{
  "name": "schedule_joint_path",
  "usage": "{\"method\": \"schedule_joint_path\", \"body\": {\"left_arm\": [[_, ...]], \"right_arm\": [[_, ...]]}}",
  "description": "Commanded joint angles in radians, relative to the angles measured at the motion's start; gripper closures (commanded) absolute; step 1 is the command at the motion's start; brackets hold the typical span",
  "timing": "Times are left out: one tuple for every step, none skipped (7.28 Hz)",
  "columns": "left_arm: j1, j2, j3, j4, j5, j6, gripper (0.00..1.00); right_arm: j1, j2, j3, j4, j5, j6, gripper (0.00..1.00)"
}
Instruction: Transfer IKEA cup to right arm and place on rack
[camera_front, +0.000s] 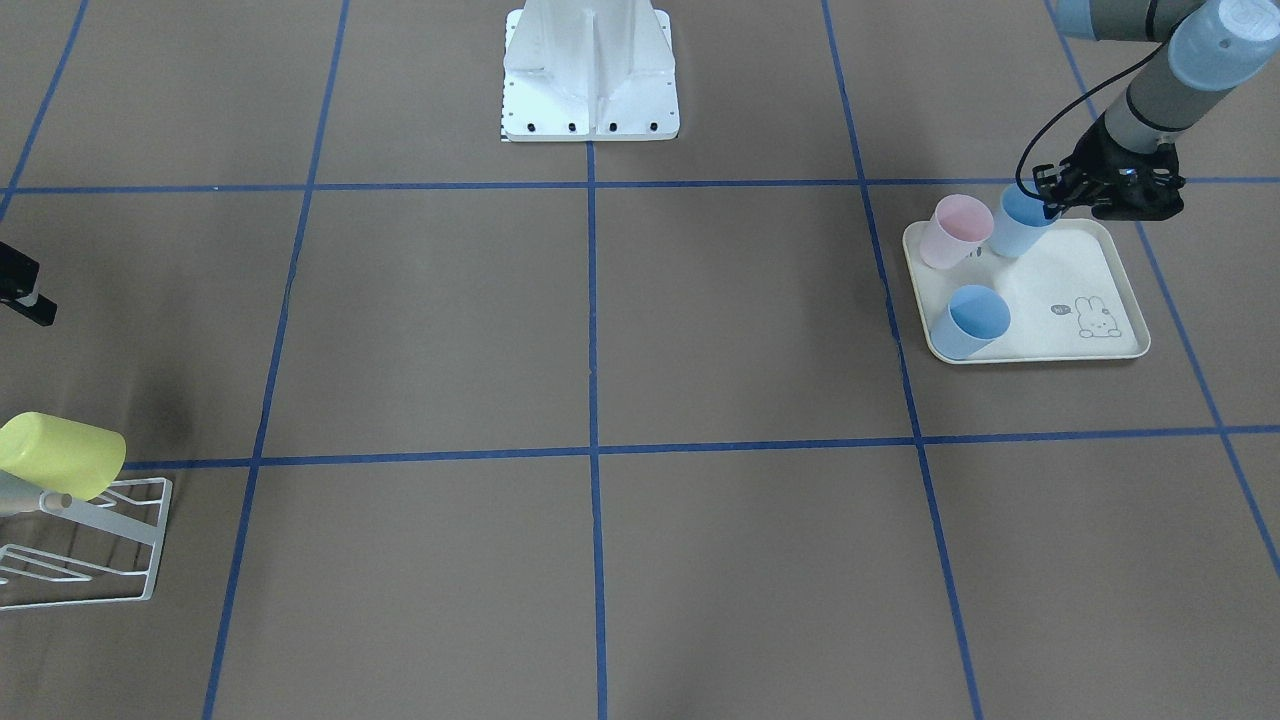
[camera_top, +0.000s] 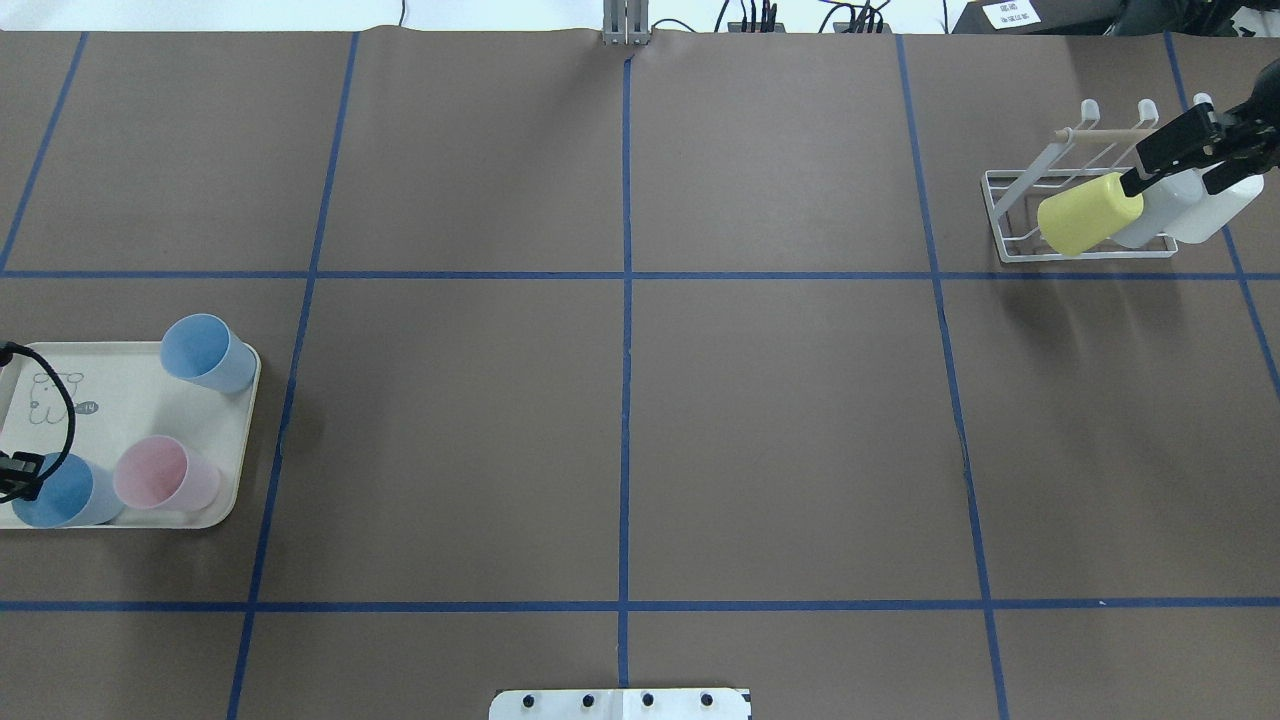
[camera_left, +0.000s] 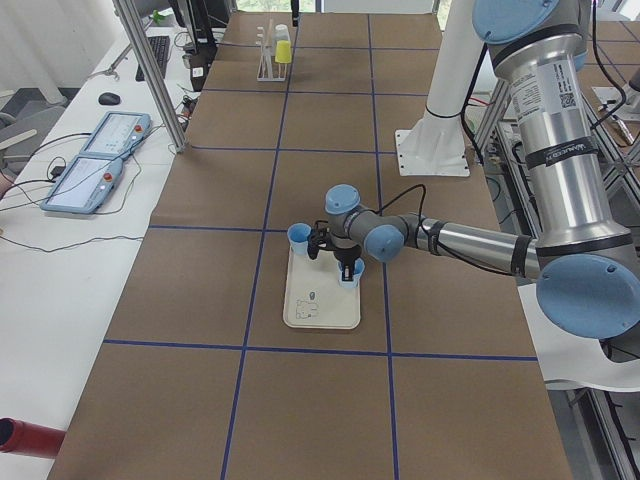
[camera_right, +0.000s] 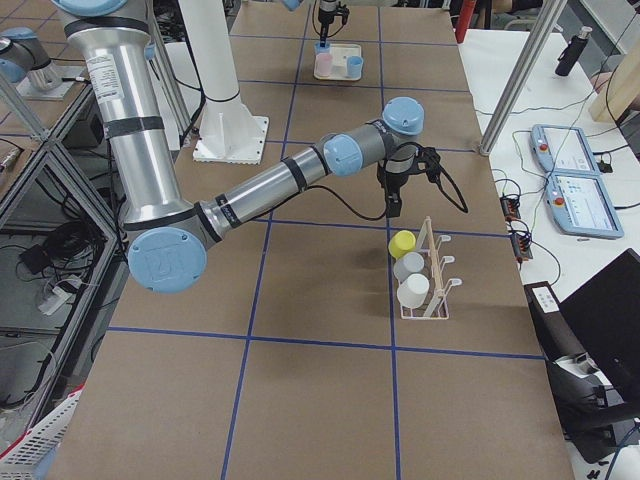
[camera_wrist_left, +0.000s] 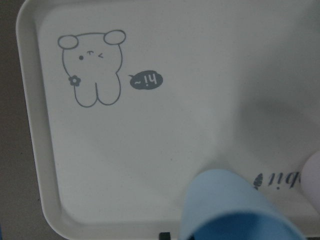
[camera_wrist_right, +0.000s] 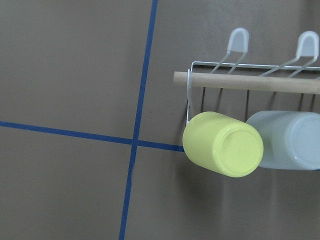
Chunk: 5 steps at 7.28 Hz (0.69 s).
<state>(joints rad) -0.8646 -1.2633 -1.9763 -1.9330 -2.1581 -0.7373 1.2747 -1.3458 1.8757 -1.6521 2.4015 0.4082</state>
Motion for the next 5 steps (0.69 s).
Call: {"method": "schedule_joint_path", "body": {"left_arm": [[-0.215,0.018,-0.030,0.038,-0.043,0.103,1.00],[-0.294,-0.023,-0.074,0.146,-0.099,0.104,1.00],[-0.301,-0.089,-0.152,0.264,-0.104,0.081,1.00],[-0.301,-0.153,-0.212,0.323,-0.111,-0.027,1.00],[-0.297,-0.230,-0.225,0.319,-0.150,-0.204,1.00]], "right_arm": [[0.000,0.002,0.000,0.000,0.001,0.000,0.01],[0.000,-0.002,0.000,0.003,0.001,-0.005,0.01],[0.000,-0.010,0.019,0.006,0.001,0.004,0.01],[0.000,-0.030,0.052,0.006,0.002,0.012,0.02],[-0.002,-0.062,0.086,0.009,0.011,0.068,0.02]]}}
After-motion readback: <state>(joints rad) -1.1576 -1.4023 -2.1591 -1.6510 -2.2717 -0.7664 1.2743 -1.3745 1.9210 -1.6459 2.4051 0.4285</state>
